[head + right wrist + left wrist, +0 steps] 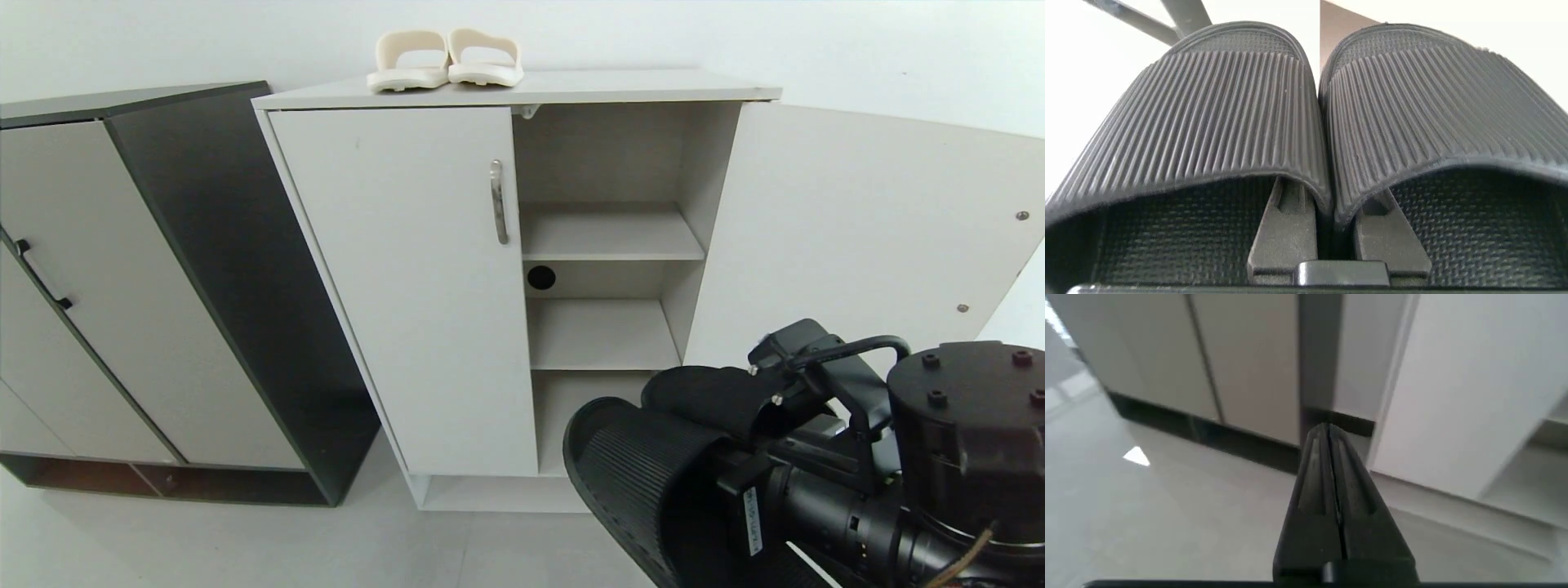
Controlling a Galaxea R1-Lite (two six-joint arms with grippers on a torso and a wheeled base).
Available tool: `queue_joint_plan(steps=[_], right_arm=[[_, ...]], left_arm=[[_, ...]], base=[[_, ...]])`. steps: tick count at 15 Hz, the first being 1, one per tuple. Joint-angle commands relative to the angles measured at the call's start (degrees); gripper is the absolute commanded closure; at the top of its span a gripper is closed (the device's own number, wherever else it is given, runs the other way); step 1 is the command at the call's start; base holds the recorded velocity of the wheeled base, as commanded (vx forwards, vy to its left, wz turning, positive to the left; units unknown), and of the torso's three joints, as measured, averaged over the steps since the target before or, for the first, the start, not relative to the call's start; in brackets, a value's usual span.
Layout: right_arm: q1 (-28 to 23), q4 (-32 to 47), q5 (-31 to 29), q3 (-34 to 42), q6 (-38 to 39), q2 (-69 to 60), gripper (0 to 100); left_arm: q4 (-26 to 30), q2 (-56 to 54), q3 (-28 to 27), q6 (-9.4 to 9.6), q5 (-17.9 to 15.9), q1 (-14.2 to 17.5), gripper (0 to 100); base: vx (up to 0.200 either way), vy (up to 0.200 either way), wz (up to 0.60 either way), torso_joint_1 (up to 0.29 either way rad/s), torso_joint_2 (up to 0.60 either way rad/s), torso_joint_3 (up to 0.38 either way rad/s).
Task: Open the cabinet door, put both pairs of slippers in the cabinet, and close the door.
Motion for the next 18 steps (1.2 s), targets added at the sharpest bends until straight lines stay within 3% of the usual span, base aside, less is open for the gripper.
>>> queue_joint_plan(steps=[1, 2, 3, 5, 6, 9, 10, 12, 14, 18], right_arm=[[0.07, 0.1, 0.12, 0.11, 0.05, 0.57, 100], [0.07, 0.1, 0.12, 0.28, -0.03, 0.66, 100], [0.07, 0.1, 0.12, 0.37, -0.03, 0.75, 100], [0.07, 0.01, 0.12, 0.46, -0.03, 0.57, 100], [0.07, 0.01, 0.12, 0.55, -0.03, 0.57, 100], [0.16, 0.01, 0.12, 0.55, -0.12, 0.84, 100], [0.16, 0.01, 0.12, 0.64, -0.12, 1.01, 100], [0.25, 0.1, 0.12, 0.64, -0.12, 1.01, 100], [0.16, -0.43, 0.12, -0.16, 0.05, 1.98, 100], [-0.02, -5.09, 0.03, 0.28, 0.05, 4.79, 100]], left_arm=[[-4.18, -7.73, 7.88, 0.62, -6.52, 3.9, 100], [-3.83, -7.73, 7.88, 0.44, -15.48, 3.9, 100], [-1.54, -7.65, 7.88, 1.32, -20.67, 3.9, 100], [-1.8, -7.73, 7.88, 3.6, -24.45, 3.46, 100], [-1.8, -9.32, 7.88, 3.25, -24.71, -1.54, 100], [-1.89, -12.57, 7.88, 3.6, -24.01, -0.67, 100], [-1.89, -12.39, 7.88, 2.99, -20.32, -0.75, 100], [-1.89, -12.39, 7.88, 2.99, -20.75, -0.67, 100], [-1.89, -12.39, 7.88, 2.81, -23.48, -0.75, 100], [-1.89, -12.39, 7.88, 2.37, -23.66, -0.75, 100]], base=[[0.0, 0.0, 0.0, 0.0, 0.0, 0.0], [0.0, 0.0, 0.0, 0.0, 0.0, 0.0], [0.0, 0.0, 0.0, 0.0, 0.0, 0.0], [0.0, 0.0, 0.0, 0.0, 0.0, 0.0], [0.0, 0.0, 0.0, 0.0, 0.0, 0.0], [0.0, 0.0, 0.0, 0.0, 0.0, 0.0], [0.0, 0.0, 0.0, 0.0, 0.0, 0.0], [0.0, 0.0, 0.0, 0.0, 0.0, 0.0], [0.0, 0.0, 0.0, 0.0, 0.0, 0.0], [0.0, 0.0, 0.0, 0.0, 0.0, 0.0]])
